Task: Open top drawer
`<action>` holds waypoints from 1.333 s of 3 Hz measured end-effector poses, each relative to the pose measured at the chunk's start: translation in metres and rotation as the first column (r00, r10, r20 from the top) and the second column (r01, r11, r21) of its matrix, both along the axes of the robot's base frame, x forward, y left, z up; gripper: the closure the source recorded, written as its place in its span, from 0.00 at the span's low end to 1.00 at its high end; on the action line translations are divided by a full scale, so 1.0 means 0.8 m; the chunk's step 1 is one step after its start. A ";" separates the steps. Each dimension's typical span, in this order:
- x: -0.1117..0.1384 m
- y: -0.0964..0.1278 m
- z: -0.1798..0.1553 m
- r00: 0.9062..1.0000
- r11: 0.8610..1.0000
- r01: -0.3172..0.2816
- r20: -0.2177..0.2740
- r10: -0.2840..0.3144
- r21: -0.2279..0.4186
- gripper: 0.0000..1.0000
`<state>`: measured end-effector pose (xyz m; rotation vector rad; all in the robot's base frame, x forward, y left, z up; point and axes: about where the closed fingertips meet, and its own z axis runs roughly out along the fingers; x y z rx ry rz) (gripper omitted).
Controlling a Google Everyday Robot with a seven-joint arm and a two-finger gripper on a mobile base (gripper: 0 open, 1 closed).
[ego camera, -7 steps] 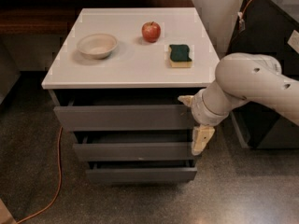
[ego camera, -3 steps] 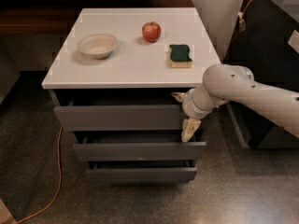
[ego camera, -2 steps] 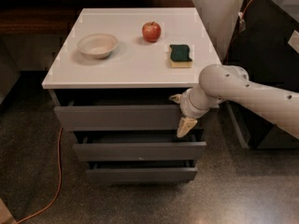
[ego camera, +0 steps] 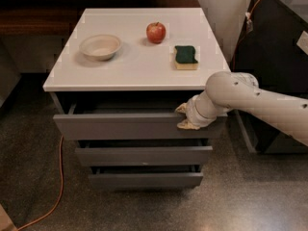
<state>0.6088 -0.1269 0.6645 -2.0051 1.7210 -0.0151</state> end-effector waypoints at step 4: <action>-0.142 -0.013 0.011 0.995 0.995 0.096 -0.043 -0.095 0.002 1.00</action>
Offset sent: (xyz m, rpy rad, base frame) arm -0.0914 -0.0066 0.0095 -0.0033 0.0258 -0.0645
